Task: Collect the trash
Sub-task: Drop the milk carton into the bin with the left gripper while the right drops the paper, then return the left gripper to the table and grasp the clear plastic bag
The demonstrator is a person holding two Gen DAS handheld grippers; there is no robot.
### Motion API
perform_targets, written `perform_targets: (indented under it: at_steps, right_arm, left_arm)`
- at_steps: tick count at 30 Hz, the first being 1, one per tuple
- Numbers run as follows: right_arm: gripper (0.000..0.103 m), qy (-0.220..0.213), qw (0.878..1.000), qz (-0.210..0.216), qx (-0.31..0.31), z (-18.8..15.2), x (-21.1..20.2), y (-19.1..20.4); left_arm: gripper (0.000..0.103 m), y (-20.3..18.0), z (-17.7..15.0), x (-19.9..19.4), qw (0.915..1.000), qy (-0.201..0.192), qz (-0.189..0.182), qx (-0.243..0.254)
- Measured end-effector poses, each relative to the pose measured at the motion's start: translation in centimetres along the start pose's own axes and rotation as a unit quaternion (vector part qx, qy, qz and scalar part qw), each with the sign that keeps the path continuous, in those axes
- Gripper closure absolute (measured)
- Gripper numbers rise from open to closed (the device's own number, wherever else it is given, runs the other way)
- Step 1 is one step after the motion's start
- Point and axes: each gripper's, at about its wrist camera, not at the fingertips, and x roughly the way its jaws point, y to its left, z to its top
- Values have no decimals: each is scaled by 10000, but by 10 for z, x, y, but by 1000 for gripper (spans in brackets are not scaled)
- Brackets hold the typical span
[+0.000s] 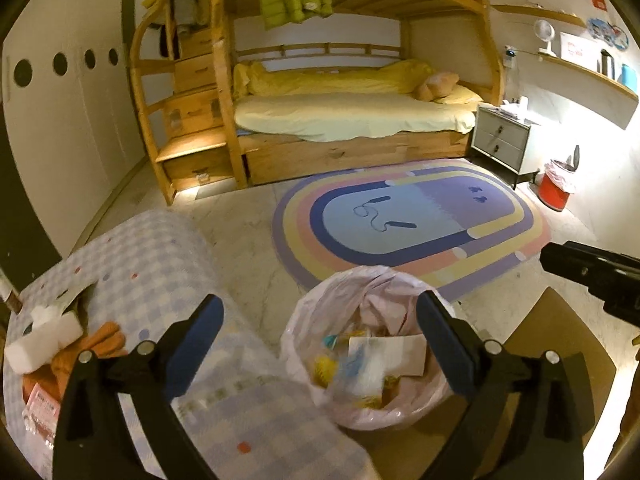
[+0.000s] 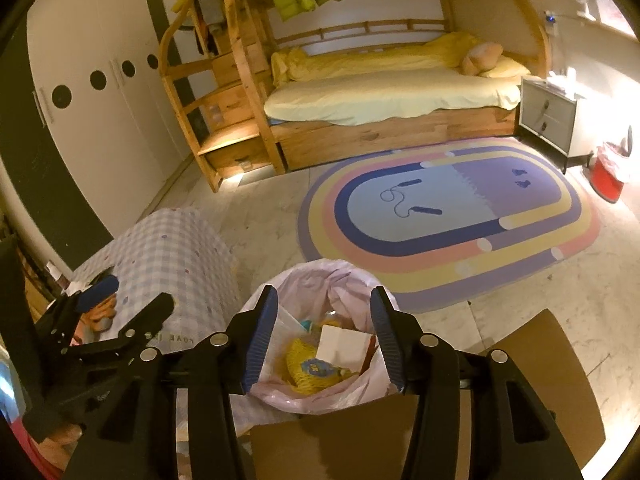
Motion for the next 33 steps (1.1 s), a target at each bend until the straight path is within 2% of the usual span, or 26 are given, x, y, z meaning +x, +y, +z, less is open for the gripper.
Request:
perform_targets:
  at_steps: [7,14,21,25,29,33]
  right_arm:
    - [53,79,9993,287,-245,-10,-12,30]
    - [53,153,9954,623,-715,-26,-23,86]
    - [53,280,9845,1073,-1357,-44,-27,154]
    - [53,360,9757,1338,-1695,-54,-25,194]
    - [53,471,9693,1474,-1911,-67,-18,219]
    - [53,596,9638,1498,-2123,-79,-9,236]
  left_arm:
    - [9,40,-20,-40,9991,39,350,-254]
    - [9,81,-45,-94,9960,-27,783,-439]
    - [9,135,-86,-142,9867,-7,1408,-808]
    - [9,175,-112,-158,9776,150,1786,-1101]
    - [9,204,-133,-161,9707,392,1893,-1428]
    - [11,218,-151,-152,9694,598,1786,-1575]
